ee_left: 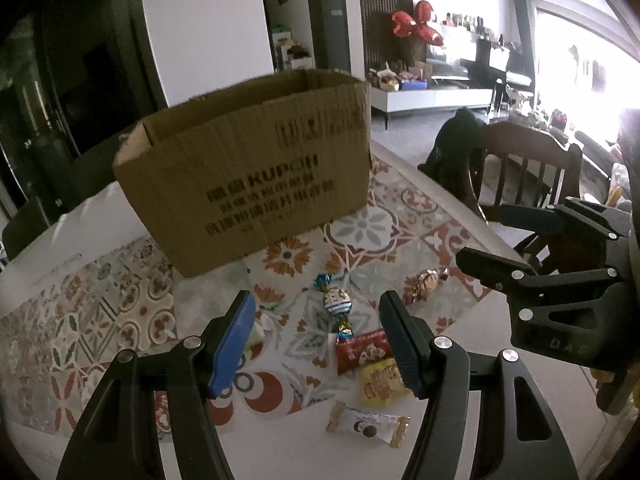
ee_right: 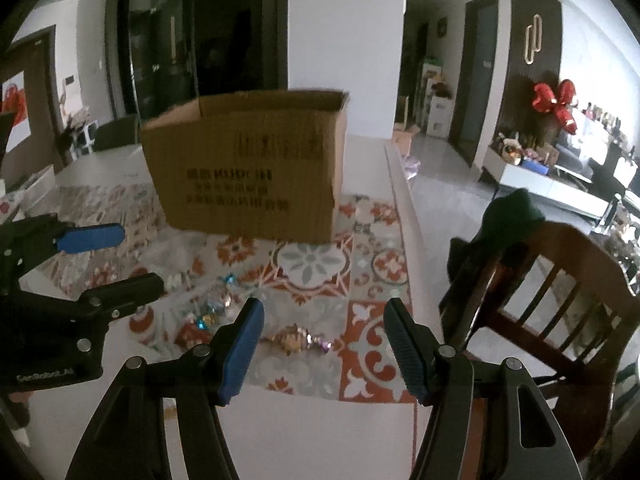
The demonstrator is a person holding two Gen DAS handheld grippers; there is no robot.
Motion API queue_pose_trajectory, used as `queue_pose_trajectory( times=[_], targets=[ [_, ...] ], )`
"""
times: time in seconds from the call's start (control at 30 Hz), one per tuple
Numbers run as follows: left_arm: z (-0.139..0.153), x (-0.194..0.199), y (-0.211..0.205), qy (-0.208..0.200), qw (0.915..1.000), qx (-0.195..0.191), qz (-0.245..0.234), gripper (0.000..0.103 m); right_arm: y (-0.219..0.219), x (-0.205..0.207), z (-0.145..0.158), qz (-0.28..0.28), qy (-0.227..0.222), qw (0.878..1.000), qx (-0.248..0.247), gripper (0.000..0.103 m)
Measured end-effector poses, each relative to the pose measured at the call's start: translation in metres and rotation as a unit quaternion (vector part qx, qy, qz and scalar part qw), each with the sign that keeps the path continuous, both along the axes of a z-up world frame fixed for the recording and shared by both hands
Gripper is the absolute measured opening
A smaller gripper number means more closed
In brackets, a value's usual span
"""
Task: Organize snacks
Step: 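Move both tools back toward the wrapped candies on the table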
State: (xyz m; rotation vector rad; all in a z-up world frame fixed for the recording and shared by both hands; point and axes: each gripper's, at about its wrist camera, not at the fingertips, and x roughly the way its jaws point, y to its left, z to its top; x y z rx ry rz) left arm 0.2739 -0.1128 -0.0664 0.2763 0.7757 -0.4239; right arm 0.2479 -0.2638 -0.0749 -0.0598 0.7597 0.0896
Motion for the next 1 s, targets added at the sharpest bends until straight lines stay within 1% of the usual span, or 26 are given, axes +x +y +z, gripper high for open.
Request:
queue_pose_trajectory(
  times=[0.17,0.5,0.67,0.9,1.0],
  targets=[
    [-0.015,0.009,-0.003,0.023,0.9997,0.001,0.000,0.063,0.000,0.009,-0.017,0.017,0.029,0.999,0.010,0.063],
    [-0.039,0.027,-0.008,0.054,0.9985,-0.004,-0.002,0.063,0.004,0.028,-0.043,0.044,0.071,0.996,-0.003,0.063],
    [-0.046,0.034,-0.013,0.062,0.9981,-0.006,-0.006,0.063,0.007,0.029,-0.047,0.060,0.080,0.995,-0.005,0.063],
    [-0.053,0.047,-0.017,0.072,0.9973,-0.011,0.004,0.061,0.007,0.037,-0.053,0.069,0.090,0.993,-0.007,0.062],
    [-0.056,0.051,-0.019,0.078,0.9968,-0.014,0.006,0.060,0.007,0.040,-0.057,0.073,0.096,0.993,-0.005,0.058]
  ],
)
